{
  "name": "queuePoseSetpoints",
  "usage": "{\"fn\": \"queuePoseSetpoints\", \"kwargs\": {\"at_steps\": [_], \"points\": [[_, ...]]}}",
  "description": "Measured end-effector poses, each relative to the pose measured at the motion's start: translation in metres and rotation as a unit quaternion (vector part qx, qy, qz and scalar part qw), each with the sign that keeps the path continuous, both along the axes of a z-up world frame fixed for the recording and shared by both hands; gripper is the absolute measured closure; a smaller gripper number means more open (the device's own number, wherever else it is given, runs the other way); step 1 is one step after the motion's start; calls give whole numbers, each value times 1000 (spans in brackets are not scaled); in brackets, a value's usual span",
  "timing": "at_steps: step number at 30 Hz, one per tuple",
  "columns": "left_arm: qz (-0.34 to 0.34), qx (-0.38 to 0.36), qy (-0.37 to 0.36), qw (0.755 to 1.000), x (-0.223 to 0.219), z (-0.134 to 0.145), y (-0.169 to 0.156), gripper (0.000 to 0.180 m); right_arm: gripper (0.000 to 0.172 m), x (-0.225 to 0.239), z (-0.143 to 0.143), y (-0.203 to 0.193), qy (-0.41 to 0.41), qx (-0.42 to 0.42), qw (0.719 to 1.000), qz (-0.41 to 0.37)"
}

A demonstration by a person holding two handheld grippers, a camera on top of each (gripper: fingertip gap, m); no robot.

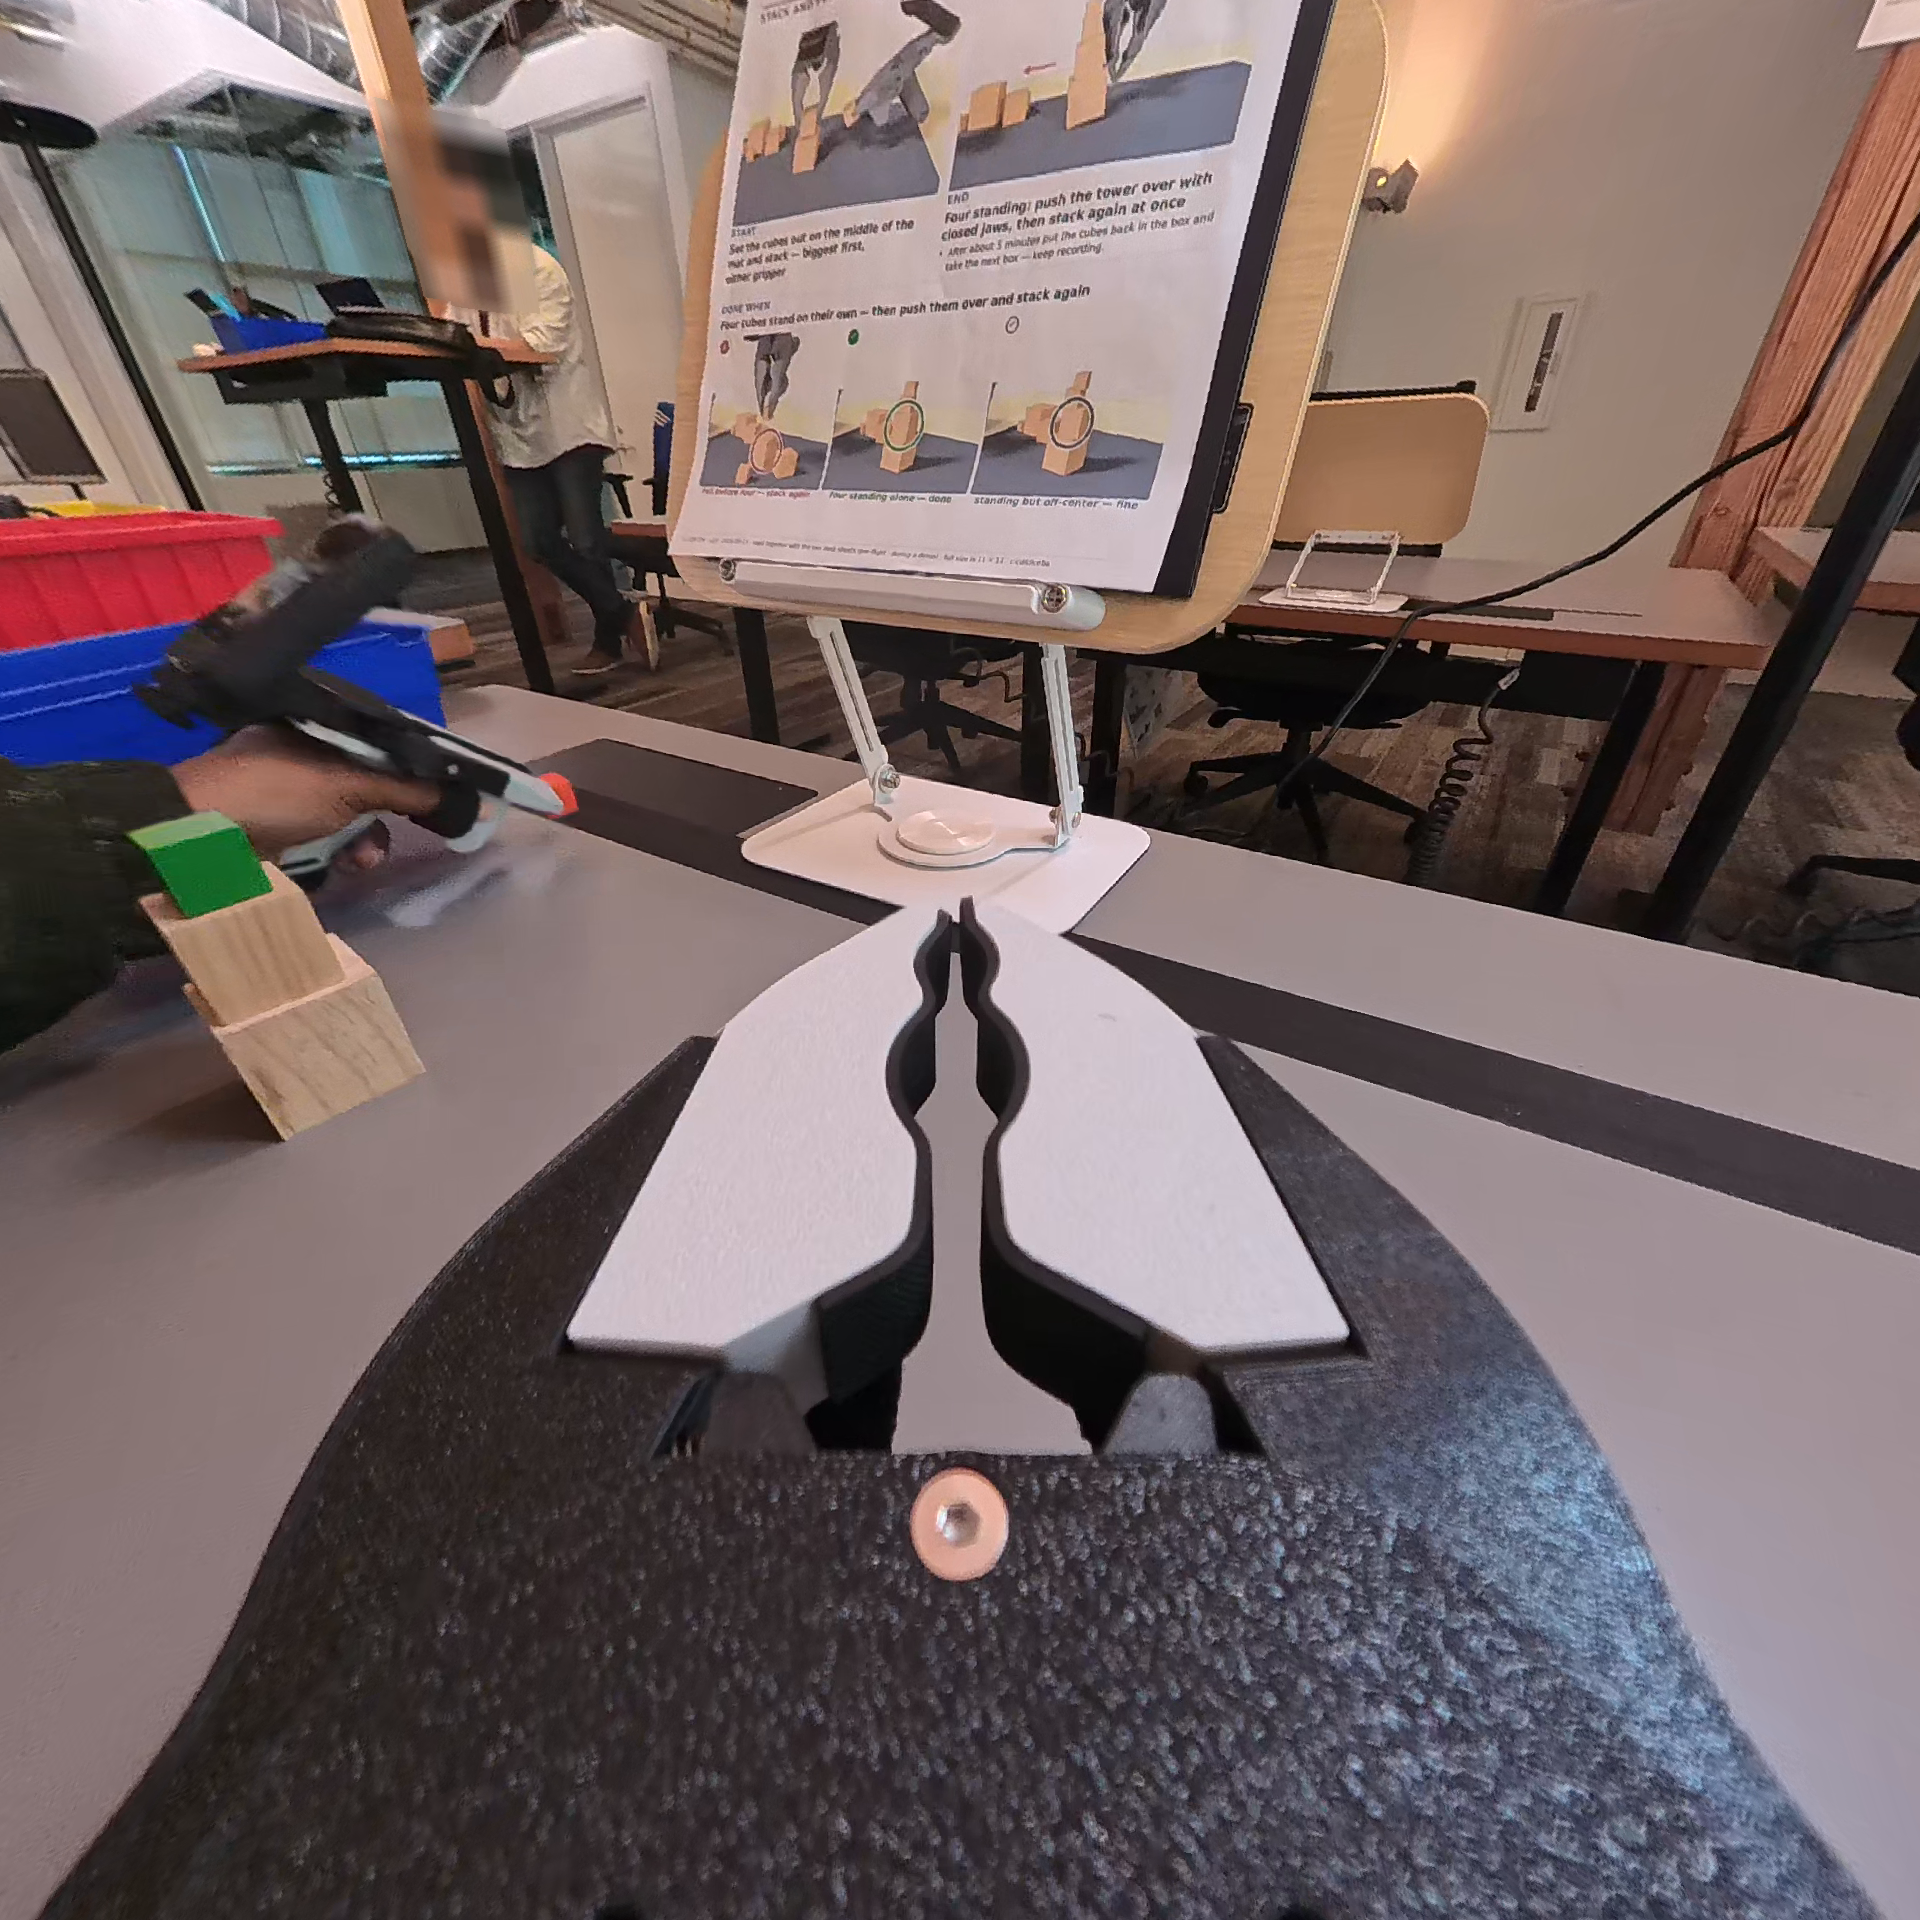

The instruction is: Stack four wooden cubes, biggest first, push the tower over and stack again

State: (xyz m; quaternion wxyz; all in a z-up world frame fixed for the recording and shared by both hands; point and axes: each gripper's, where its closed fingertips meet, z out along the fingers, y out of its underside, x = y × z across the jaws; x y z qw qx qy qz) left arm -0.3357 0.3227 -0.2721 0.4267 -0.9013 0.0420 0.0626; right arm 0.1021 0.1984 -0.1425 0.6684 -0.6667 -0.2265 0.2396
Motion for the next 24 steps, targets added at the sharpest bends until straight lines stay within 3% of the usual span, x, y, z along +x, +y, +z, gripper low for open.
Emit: {"fn": "queuePoseSetpoints", "kwargs": {"at_steps": [4,10,16,24], "points": [[-52,42,-38,997,24,44,-27,159,170,-3,-1,-1,-1,-1,1000,3],[-195,83,-53,976,91,101,-97,159,171,-5,0,-3,-2,1,1000,7],[-400,98,-39,910,150,130,-150,159,171,-10,-2,-6,-10,2,1000,18],[-566,25,-27,823,181,118,-184,159,172,-12,-3,-7,-16,2,1000,25]]}}
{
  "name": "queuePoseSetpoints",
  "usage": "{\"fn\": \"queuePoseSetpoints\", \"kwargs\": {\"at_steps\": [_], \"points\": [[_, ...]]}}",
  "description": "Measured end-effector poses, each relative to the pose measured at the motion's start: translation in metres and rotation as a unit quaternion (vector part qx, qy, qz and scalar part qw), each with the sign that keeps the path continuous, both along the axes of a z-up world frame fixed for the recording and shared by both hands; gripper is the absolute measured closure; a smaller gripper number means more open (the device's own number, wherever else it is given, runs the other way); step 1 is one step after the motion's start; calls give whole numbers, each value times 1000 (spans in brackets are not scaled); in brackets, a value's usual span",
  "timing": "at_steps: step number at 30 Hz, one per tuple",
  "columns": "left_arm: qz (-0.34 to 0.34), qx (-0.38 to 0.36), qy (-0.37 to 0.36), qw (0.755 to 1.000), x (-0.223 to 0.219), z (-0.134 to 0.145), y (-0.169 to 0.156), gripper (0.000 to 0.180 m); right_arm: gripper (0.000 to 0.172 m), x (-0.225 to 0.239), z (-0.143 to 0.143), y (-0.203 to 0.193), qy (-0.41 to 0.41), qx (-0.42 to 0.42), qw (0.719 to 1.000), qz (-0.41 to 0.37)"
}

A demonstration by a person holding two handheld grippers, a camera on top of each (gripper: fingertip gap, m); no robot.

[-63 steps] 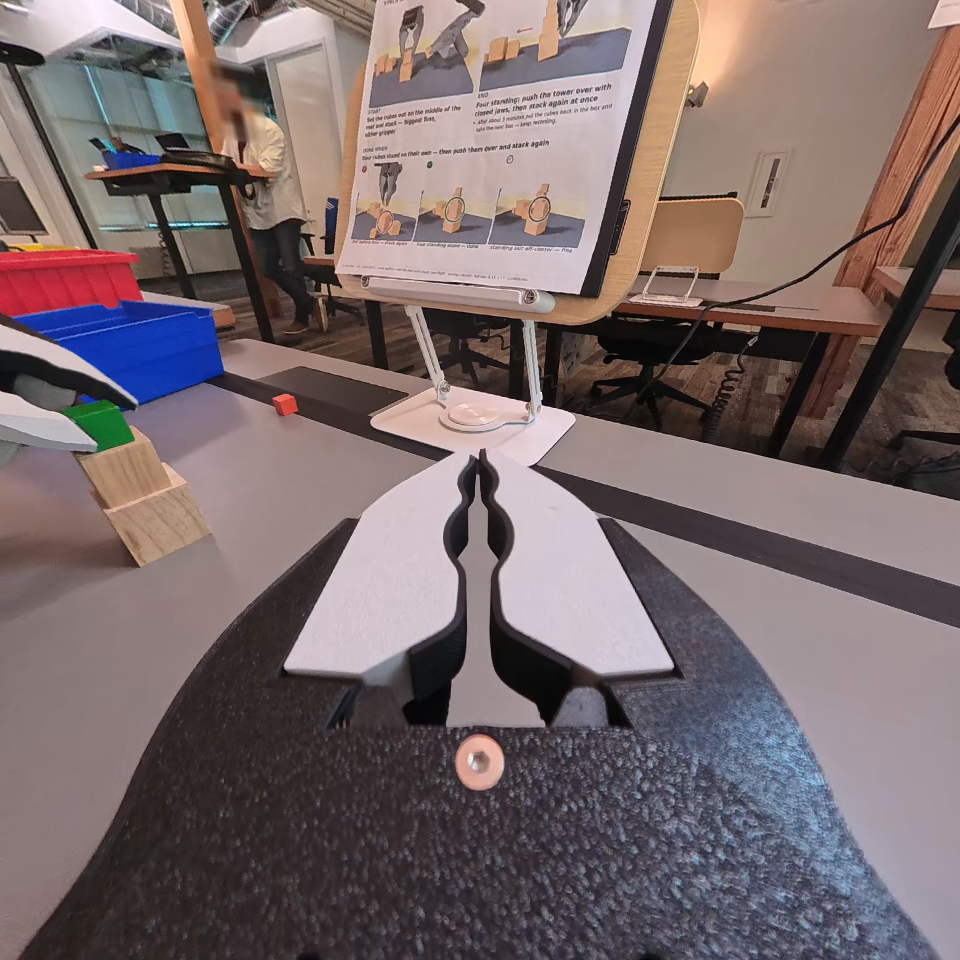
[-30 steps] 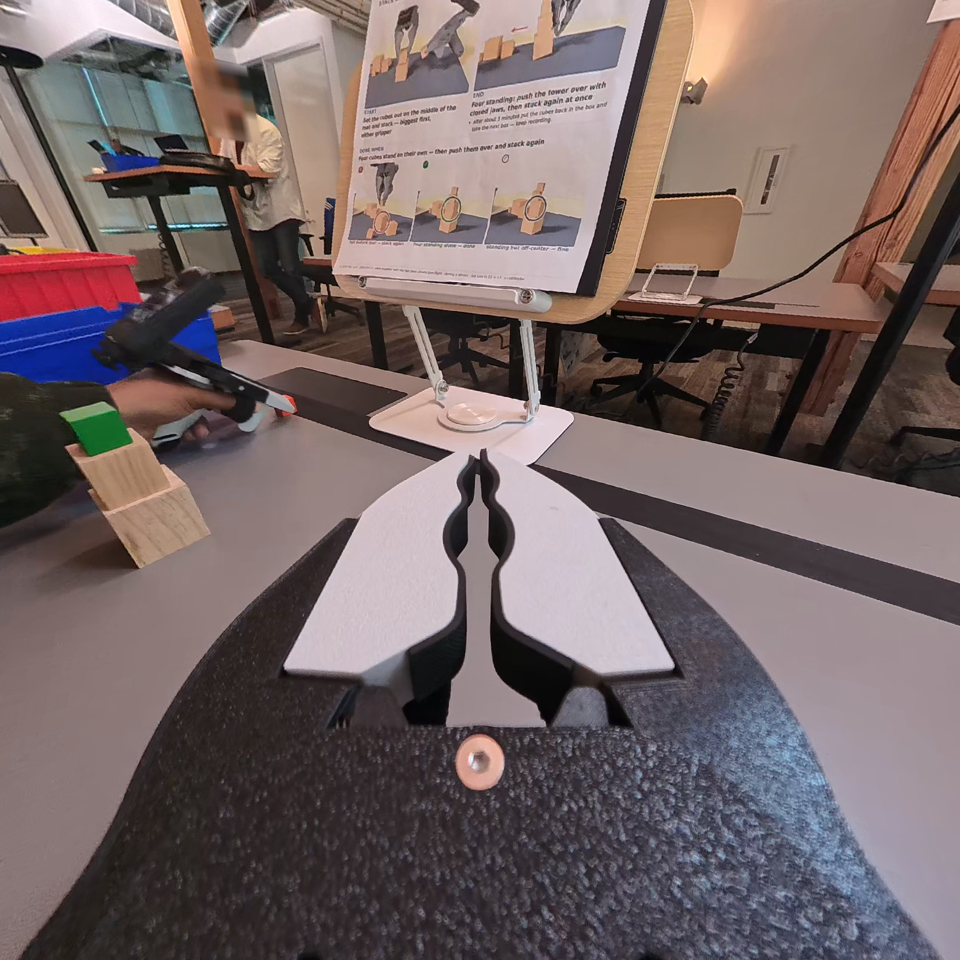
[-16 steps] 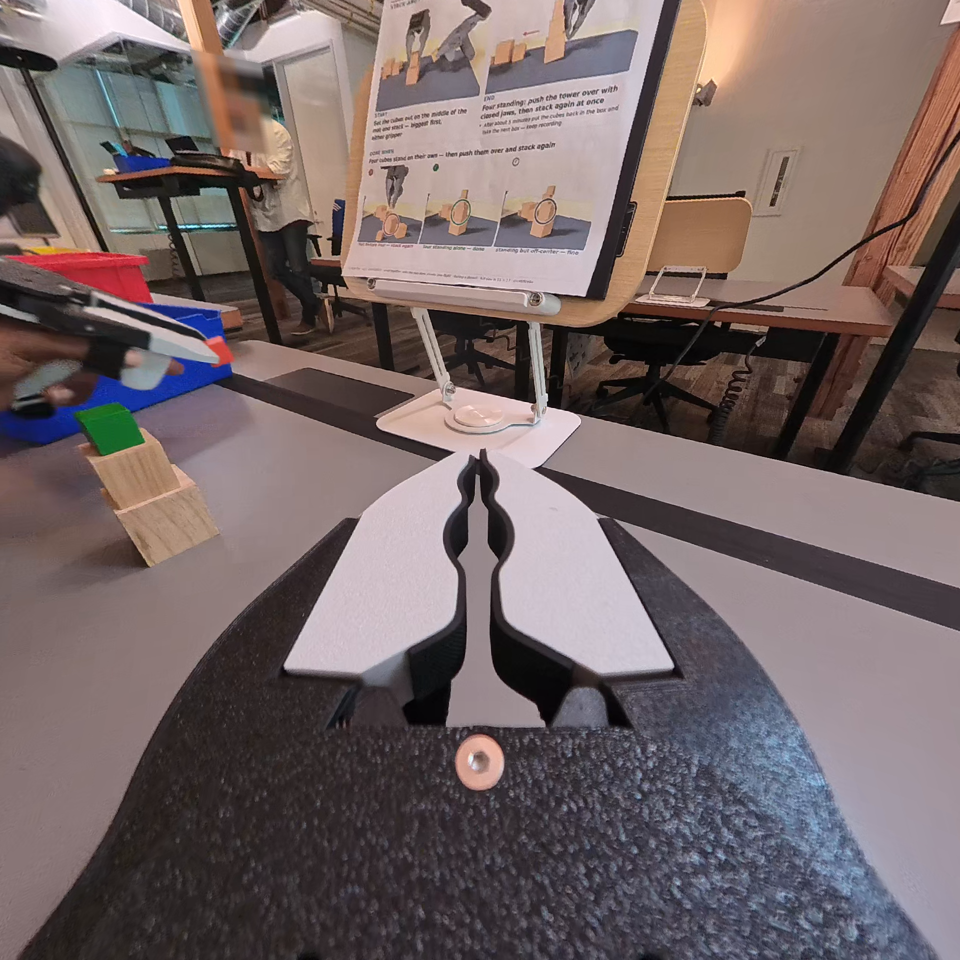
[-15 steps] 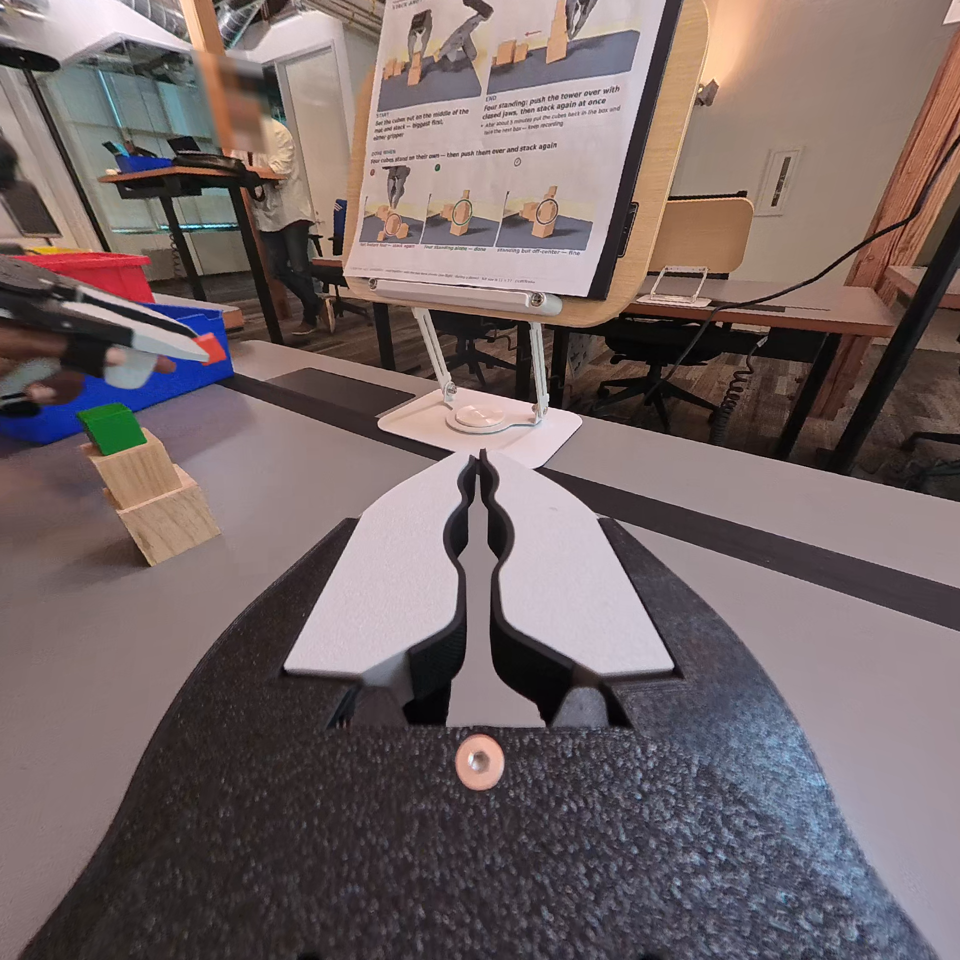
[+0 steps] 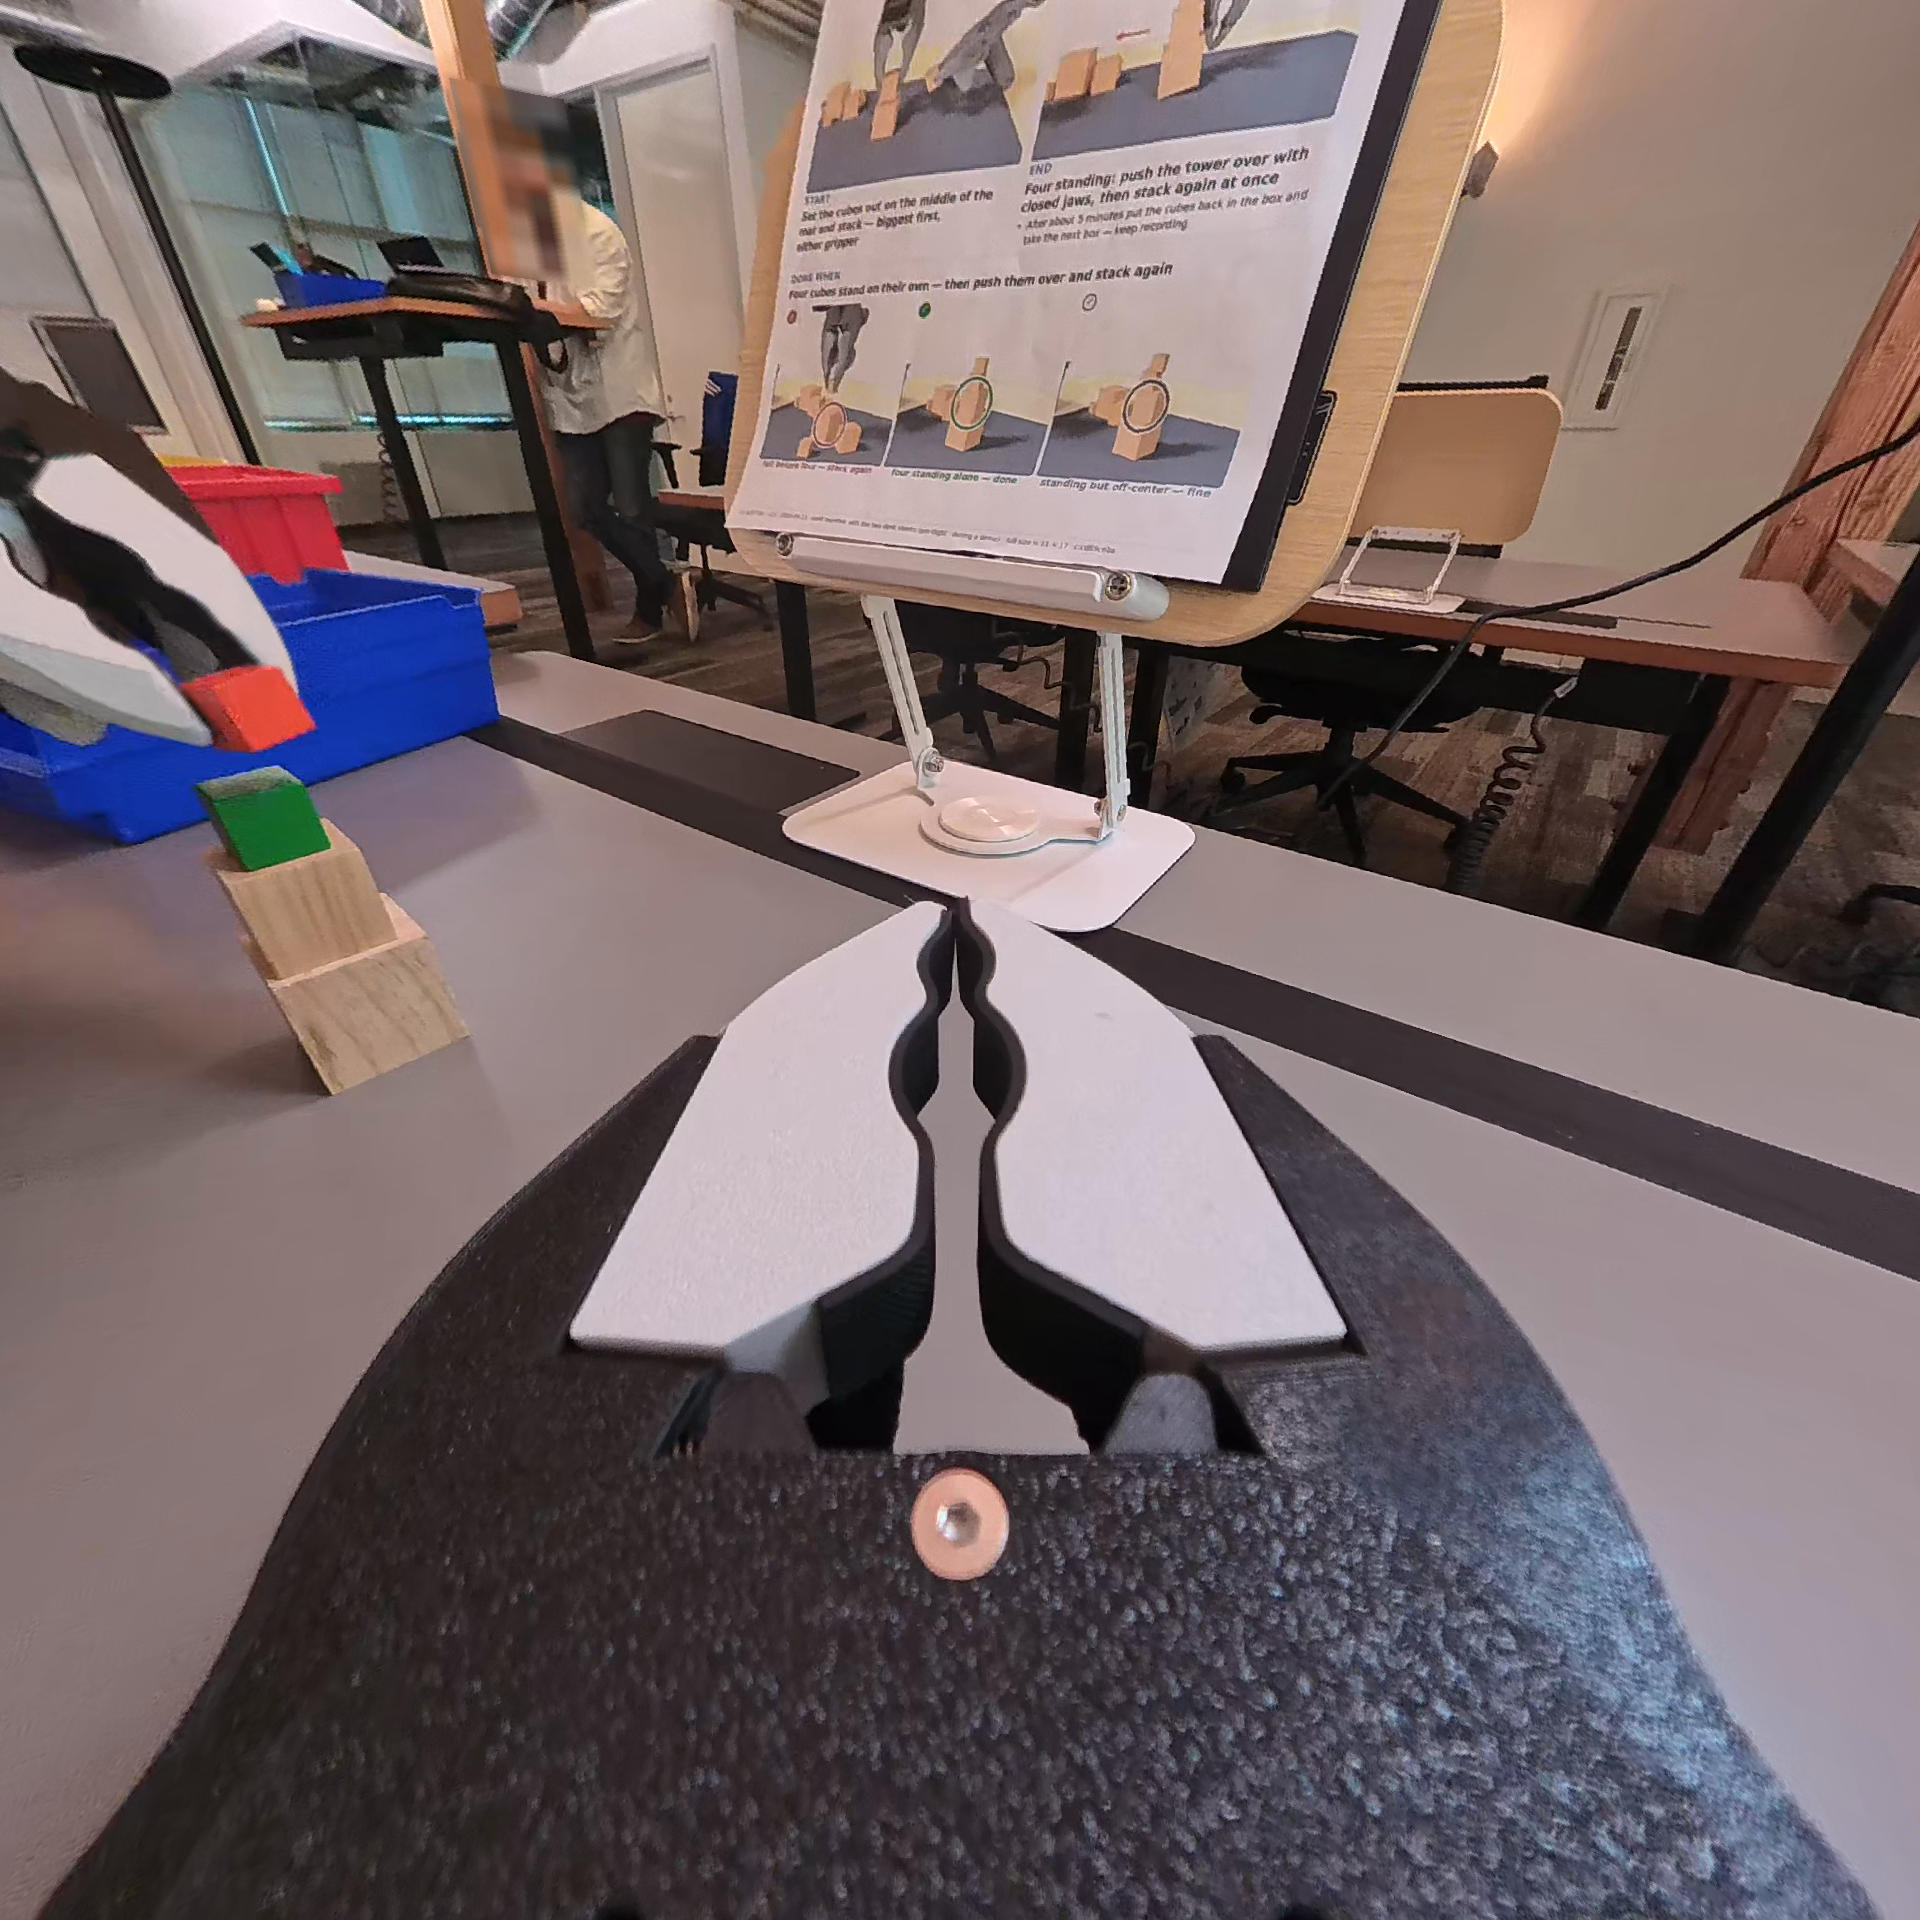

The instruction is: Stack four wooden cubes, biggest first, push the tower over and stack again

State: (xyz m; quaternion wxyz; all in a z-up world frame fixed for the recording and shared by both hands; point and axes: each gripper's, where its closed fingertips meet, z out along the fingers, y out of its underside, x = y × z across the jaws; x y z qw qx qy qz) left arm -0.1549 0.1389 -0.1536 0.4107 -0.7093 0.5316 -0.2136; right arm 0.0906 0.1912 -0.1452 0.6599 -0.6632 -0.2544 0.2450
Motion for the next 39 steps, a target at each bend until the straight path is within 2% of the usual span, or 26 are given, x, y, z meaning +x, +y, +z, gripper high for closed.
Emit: {"fn": "queuePoseSetpoints", "kwargs": {"at_steps": [9,16,31,39], "points": [[-79,-43,12,996,-4,-14,-15,159,172,0,-2,1,-1,-3,1000,1],[-85,-46,30,995,-16,-15,-12,159,172,-1,-4,2,-8,-4,1000,-6],[-138,-48,50,988,-16,-19,-12,159,172,2,-10,6,-16,-12,1000,-22],[-143,-61,47,987,-18,-20,-12,159,172,1,-12,6,-16,-15,1000,-20]]}}
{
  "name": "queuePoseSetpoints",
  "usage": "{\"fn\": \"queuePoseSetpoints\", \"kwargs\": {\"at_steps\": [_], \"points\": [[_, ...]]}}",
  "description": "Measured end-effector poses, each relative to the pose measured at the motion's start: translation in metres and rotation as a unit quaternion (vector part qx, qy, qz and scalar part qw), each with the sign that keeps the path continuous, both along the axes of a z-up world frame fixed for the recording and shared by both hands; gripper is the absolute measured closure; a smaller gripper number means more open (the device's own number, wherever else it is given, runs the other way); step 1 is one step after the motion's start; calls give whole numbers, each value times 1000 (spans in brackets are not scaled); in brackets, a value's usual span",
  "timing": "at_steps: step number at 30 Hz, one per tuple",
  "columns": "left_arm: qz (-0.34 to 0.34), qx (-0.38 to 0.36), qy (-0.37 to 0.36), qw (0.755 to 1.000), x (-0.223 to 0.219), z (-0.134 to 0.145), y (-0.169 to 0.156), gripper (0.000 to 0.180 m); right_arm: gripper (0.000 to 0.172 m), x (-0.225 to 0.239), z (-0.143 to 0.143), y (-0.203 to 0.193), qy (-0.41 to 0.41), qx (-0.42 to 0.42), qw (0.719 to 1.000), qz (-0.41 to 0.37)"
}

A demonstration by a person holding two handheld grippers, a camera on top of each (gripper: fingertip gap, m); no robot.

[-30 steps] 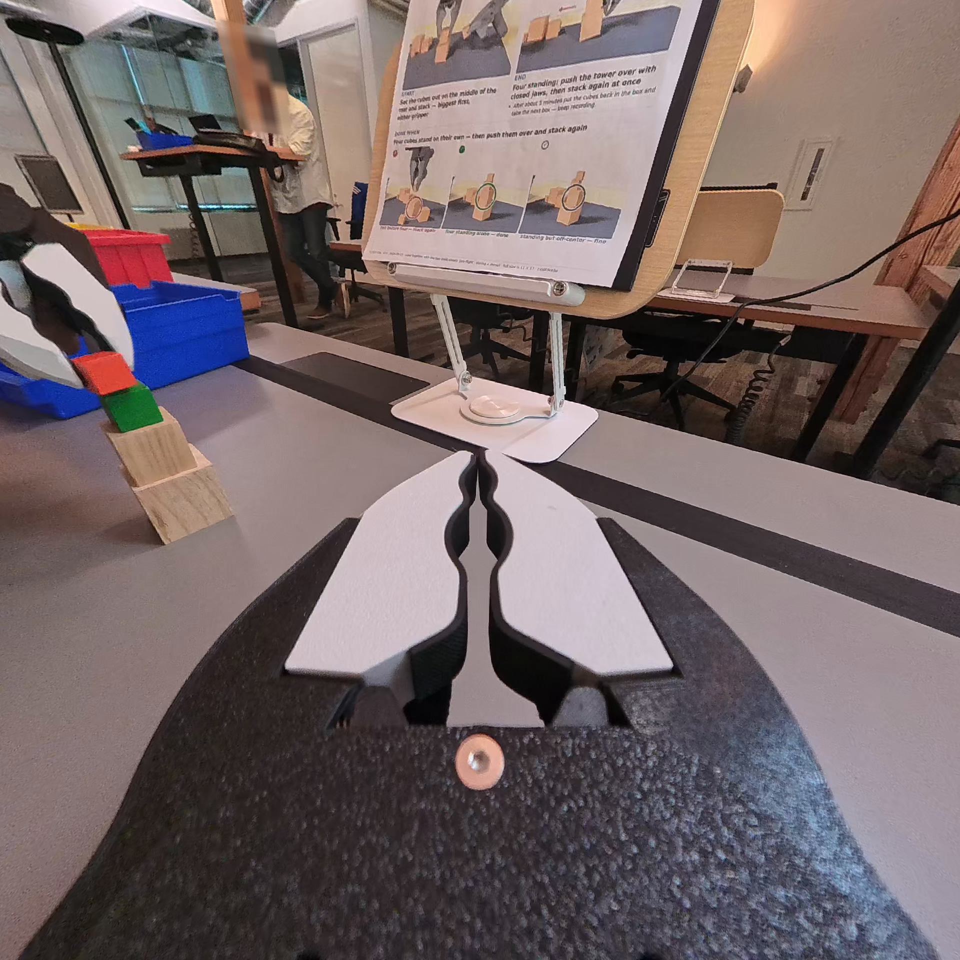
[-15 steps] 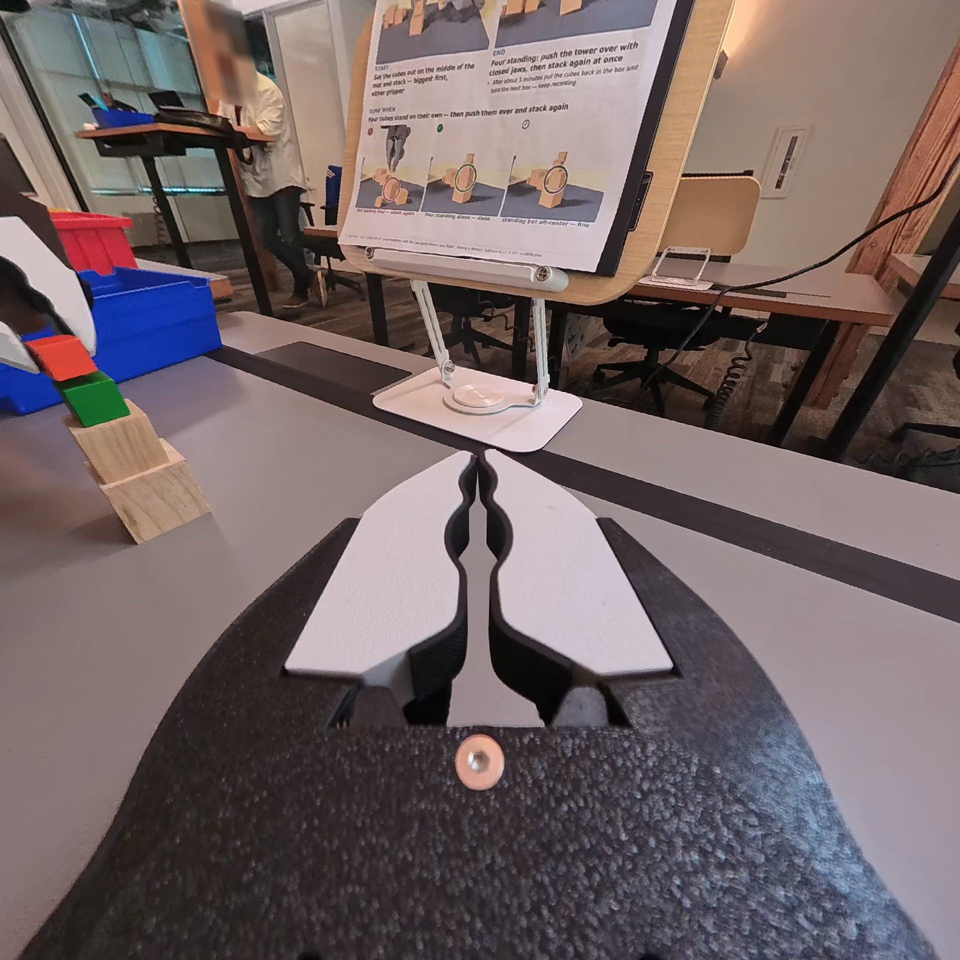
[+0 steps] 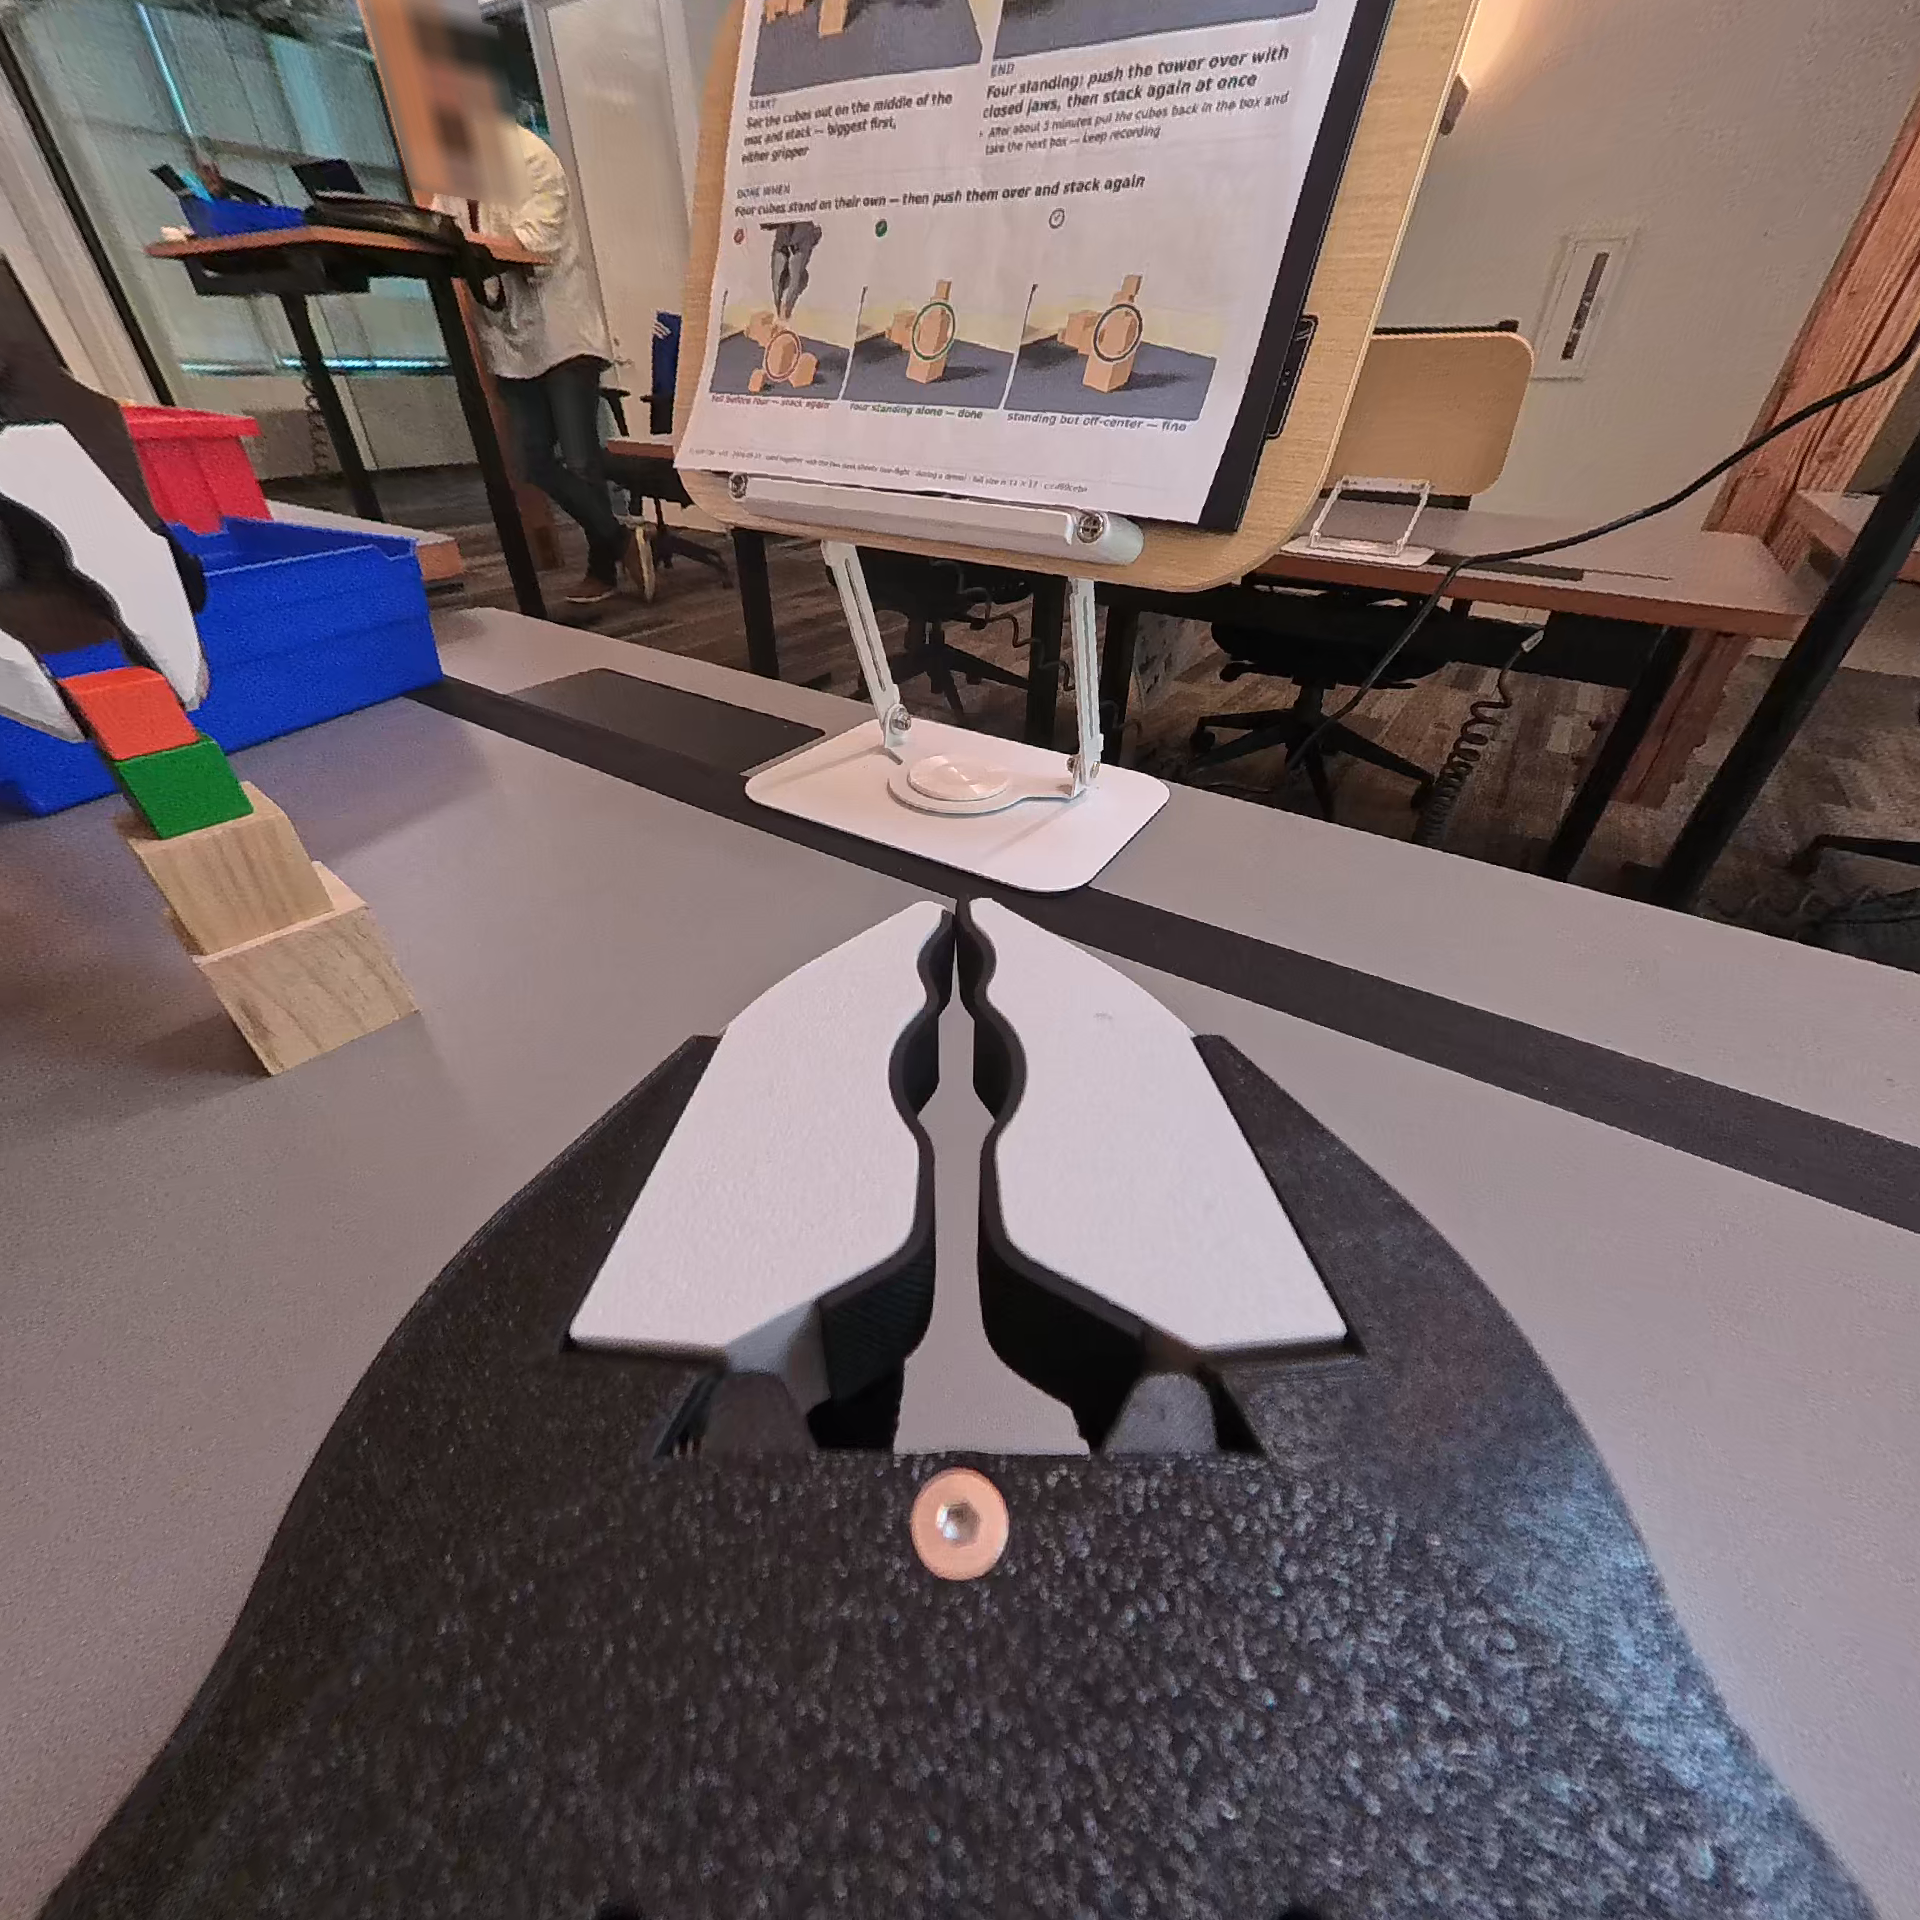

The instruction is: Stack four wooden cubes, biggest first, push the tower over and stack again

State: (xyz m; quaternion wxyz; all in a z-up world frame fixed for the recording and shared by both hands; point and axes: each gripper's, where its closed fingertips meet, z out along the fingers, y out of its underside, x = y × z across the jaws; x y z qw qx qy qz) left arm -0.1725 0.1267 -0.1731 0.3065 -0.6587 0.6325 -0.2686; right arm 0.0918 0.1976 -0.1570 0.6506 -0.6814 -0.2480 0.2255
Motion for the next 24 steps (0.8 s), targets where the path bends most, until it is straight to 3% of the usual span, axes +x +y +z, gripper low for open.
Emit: {"fn": "queuePoseSetpoints", "kwargs": {"at_steps": [24], "points": [[16,17,-12,1000,-7,6,4,155,172,-1,-2,0,-3,-2,1000,3]]}}
